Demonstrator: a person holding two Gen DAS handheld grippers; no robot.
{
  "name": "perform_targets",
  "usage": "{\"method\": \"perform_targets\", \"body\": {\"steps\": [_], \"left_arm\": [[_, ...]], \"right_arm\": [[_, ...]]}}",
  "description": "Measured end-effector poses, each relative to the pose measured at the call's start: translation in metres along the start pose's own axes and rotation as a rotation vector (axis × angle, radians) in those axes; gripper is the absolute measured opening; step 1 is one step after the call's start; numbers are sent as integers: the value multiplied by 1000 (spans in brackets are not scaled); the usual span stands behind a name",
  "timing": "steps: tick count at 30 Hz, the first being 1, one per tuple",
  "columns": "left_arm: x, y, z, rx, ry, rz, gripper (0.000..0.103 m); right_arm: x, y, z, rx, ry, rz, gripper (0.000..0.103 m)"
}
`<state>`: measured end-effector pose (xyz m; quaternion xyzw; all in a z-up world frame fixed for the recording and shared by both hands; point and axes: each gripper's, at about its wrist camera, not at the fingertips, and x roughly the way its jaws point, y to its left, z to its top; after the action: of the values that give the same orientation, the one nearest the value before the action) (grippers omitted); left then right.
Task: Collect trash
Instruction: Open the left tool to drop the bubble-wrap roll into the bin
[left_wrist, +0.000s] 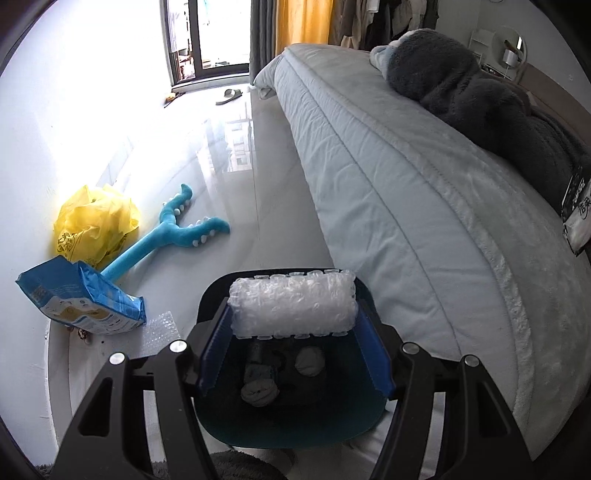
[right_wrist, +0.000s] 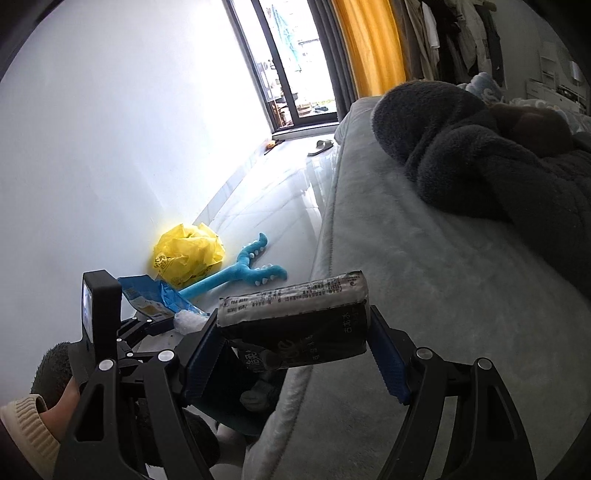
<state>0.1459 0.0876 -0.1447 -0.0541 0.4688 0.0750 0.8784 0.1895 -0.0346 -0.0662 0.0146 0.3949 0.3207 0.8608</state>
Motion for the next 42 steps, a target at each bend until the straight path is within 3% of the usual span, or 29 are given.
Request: {"method": "perform_targets", "body": {"steps": [6, 15, 20, 22, 27, 35, 42], "left_arm": [[18, 20, -7, -28, 67, 8, 68], [49, 47, -23, -97, 206, -61, 68], [56, 58, -28, -119, 254, -61, 69], [56, 62, -29, -123, 258, -62, 73], [45, 74, -26, -121, 223, -48, 87], [22, 95, -19, -133, 132, -39, 91], [-9, 109, -8, -140, -17, -36, 96]], "right_arm": [[29, 28, 6, -63, 24, 39, 76], [63, 61, 9, -122, 63, 79, 76], [83, 76, 7, -153, 98, 86, 76], [89, 77, 7, -158, 106, 90, 76], [108, 79, 9, -162, 133, 96, 76], [141, 80, 2, -153, 208, 81, 76], [177, 89, -16, -179, 317, 63, 76]]}}
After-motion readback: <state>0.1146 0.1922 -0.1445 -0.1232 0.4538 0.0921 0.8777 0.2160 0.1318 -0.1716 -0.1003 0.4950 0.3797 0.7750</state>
